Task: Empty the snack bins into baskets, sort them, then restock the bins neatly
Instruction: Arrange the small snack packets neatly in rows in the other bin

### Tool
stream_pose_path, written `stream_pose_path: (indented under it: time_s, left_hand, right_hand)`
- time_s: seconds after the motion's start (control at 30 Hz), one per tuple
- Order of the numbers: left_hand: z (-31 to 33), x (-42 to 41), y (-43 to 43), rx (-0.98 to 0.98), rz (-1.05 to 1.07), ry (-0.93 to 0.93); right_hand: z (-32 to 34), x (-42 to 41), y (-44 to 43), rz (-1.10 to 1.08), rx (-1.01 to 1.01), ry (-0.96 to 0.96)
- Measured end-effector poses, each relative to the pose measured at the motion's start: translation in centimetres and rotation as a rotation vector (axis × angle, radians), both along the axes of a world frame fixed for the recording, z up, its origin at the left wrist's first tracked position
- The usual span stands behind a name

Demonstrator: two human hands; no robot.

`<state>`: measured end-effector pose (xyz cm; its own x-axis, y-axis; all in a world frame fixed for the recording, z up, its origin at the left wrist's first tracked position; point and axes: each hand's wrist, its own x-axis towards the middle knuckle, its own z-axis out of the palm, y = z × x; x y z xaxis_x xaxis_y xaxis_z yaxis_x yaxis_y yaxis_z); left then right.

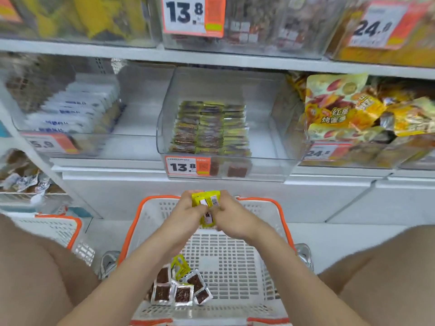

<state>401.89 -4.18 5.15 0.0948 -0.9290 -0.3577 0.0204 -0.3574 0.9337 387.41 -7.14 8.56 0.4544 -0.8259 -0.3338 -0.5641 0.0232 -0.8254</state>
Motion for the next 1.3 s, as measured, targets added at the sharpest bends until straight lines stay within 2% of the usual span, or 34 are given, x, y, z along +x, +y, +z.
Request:
stream_pose_path:
  time_s: [0.17, 0.27, 0.37, 0.4, 0.43, 0.47, 0.53, 0.57, 0.6, 0.63, 0.7, 0.8, 0.87, 0.97, 1.03, 1.17, 1.23, 1.3]
  left_hand:
    - [6.2, 0.4, -0.3, -0.231, -0.126, -0.182]
    - [10.5, 0.4, -1.0, -0.371, -0.217, -0.311]
    - [13.1, 0.1, -1.7, -0.485, -0.123, -0.302]
    - [13.7, -0.3, -1.8, -0.519, -0.058, -0.319]
    - [14.0, -0.8, -1.8, -0.531, -0.018, -0.336]
    - [14.4, -1.4, -1.7, -0.523, -0.013, -0.321]
    - [15.2, -3.0, -1.3, -0.410, -0.095, -0.037]
    - [15.4, -3.7, -1.2, -0.353, -0.139, 0.107]
    - [15.6, -4.2, -1.4, -0.338, -0.155, 0.164]
    - [15.5, -4.5, -1.8, -0.349, -0.152, 0.124]
    - [15.0, -4.1, -3.0, -0.387, -0.154, -0.006]
    - [14.6, -2.6, -5.2, -0.355, -0.199, -0.037]
    - [14.9, -2.1, -6.3, -0.355, -0.252, -0.081]
    - [15.9, -2.6, -8.2, -0.407, -0.312, -0.198]
    - [17.1, -3.2, -9.4, -0.441, -0.355, -0.328]
    - [17.8, -3.2, -12.2, -0.482, -0.445, -0.458]
    - [17.7, -3.0, -13.4, -0.444, -0.490, -0.465]
    - [17.6, -3.0, -14.3, -0.431, -0.488, -0.475]
  right_hand:
    - [6.0, -3.3, 0.1, 0.035, -0.291, 0.094]
    - [7.7, -4.6, -0.4, 0.063, -0.410, -0.020]
    - [8.7, -5.1, -1.3, -0.106, -0.288, -0.266]
    - [8.7, -5.1, -1.7, -0.214, -0.324, -0.312]
    - [8.9, -4.9, -2.1, -0.322, -0.450, -0.283]
    - [9.0, -4.7, -2.3, -0.415, -0.618, -0.216]
    - [9.3, -4.2, -2.3, -0.467, -0.887, -0.127]
    - [9.8, -3.9, -2.0, -0.418, -0.958, -0.115]
    - [10.1, -3.7, -1.9, -0.347, -1.005, -0.090]
    - [10.5, -3.6, -1.8, -0.268, -1.027, -0.063]
    - [10.9, -4.1, -2.1, -0.088, -0.986, -0.036]
    - [11.8, -6.1, -3.8, 0.104, -0.750, -0.115]
    - [12.5, -7.2, -5.3, 0.076, -0.757, -0.145]
    - [13.5, -7.7, -8.0, 0.045, -0.846, -0.037]
    - [13.7, -7.5, -9.7, 0.102, -0.678, -0.002]
    - [14.1, -7.9, -11.6, 0.238, -0.398, -0.114]
    - [14.7, -8.5, -12.1, 0.251, -0.382, -0.080]
    - [14.7, -8.9, -12.8, 0.244, -0.449, -0.009]
